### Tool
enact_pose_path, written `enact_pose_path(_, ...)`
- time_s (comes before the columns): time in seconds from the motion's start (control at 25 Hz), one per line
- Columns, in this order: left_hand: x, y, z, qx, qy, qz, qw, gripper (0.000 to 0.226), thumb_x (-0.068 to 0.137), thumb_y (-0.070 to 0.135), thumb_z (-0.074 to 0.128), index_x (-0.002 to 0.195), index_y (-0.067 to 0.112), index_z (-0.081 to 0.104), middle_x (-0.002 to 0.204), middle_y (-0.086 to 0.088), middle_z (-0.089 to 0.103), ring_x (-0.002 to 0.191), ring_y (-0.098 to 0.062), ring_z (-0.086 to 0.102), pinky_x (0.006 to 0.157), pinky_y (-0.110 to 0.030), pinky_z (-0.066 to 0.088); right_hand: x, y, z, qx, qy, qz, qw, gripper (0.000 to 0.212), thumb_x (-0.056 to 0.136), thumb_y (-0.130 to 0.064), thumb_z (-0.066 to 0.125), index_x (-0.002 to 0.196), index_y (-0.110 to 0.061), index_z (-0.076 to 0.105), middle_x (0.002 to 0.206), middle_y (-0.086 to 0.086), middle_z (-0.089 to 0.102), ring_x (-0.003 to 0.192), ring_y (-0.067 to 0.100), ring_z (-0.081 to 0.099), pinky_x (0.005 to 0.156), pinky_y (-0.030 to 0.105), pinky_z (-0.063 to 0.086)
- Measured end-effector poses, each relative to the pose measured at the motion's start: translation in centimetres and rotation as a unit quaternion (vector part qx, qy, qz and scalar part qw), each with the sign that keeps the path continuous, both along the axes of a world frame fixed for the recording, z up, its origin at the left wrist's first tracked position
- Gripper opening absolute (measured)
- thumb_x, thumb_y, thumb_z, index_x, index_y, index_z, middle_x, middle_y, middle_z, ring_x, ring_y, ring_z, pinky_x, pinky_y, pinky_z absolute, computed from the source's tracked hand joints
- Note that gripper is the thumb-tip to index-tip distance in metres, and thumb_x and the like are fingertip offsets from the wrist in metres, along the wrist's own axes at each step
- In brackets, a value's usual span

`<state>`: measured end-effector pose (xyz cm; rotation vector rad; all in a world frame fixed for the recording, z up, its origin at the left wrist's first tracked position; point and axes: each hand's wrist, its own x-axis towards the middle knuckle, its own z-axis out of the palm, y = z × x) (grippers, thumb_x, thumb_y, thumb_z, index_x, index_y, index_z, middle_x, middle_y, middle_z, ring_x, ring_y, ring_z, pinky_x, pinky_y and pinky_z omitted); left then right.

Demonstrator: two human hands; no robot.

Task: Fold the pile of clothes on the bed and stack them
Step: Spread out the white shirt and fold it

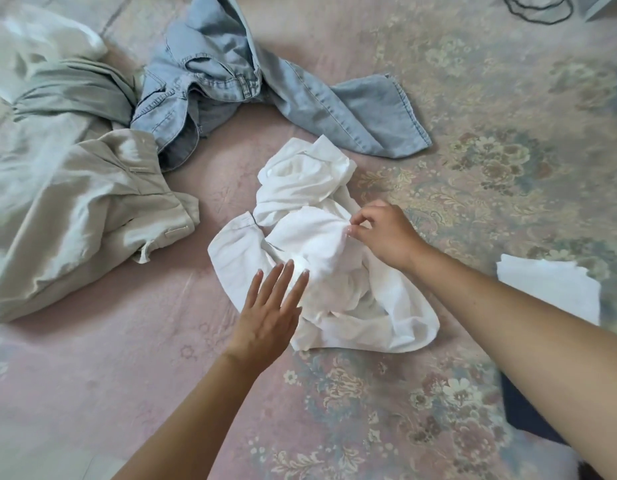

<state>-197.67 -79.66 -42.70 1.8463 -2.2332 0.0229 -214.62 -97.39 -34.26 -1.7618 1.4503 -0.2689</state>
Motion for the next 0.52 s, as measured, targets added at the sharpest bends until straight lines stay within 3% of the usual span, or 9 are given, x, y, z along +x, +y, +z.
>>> enact_pose_path(0.12, 0.4, -2.2, 4.5, -0.032, 0.029, 0.03, 0.999, 0.049, 0.092, 0.028, 0.038, 0.138, 0.012, 0.038, 0.14, -0.019, 0.049, 0.129, -0.035, 0.047, 0.107, -0.052, 0.034, 0.9, -2.1, 6.7, -0.03, -0.033, 0.004, 0.999, 0.011, 0.085, -0.015, 0.07, 0.091, -0.006, 0.07, 0.103, -0.001, 0.046, 0.098, 0.011, 0.05, 0.088, 0.018, 0.038)
enact_pose_path(0.2, 0.7, -4.0, 8.8, -0.06, 0.048, 0.05, 0.996, 0.048, 0.089, 0.028, 0.04, 0.135, 0.011, 0.04, 0.136, -0.02, 0.052, 0.126, -0.036, 0.049, 0.102, -0.055, 0.04, 1.4, -3.0, 12.3, -0.026, -0.055, 0.015, 0.998, 0.01, 0.087, -0.015, 0.067, 0.093, -0.007, 0.068, 0.1, 0.0, 0.05, 0.09, 0.01, 0.05, 0.078, 0.017, 0.038)
enact_pose_path(0.32, 0.5, -5.9, 16.8, -0.086, 0.093, 0.054, 0.99, 0.05, 0.089, 0.028, 0.043, 0.134, 0.008, 0.04, 0.133, -0.021, 0.053, 0.123, -0.038, 0.051, 0.1, -0.057, 0.041, 1.4, -3.5, 21.6, -0.015, -0.108, 0.014, 0.994, 0.004, 0.09, -0.016, 0.064, 0.09, -0.012, 0.065, 0.079, -0.003, 0.058, 0.072, 0.007, 0.051, 0.061, 0.014, 0.04)
enact_pose_path(0.52, -0.3, -8.6, 32.3, -0.101, 0.235, 0.049, 0.966, 0.069, 0.085, 0.042, 0.05, 0.139, 0.001, 0.037, 0.135, -0.02, 0.05, 0.121, -0.035, 0.05, 0.098, -0.045, 0.044, 0.4, -2.5, 36.1, -0.024, -0.182, 0.002, 0.983, 0.013, 0.091, -0.016, 0.063, 0.078, -0.018, 0.062, 0.082, 0.005, 0.059, 0.078, 0.017, 0.052, 0.071, 0.033, 0.043)
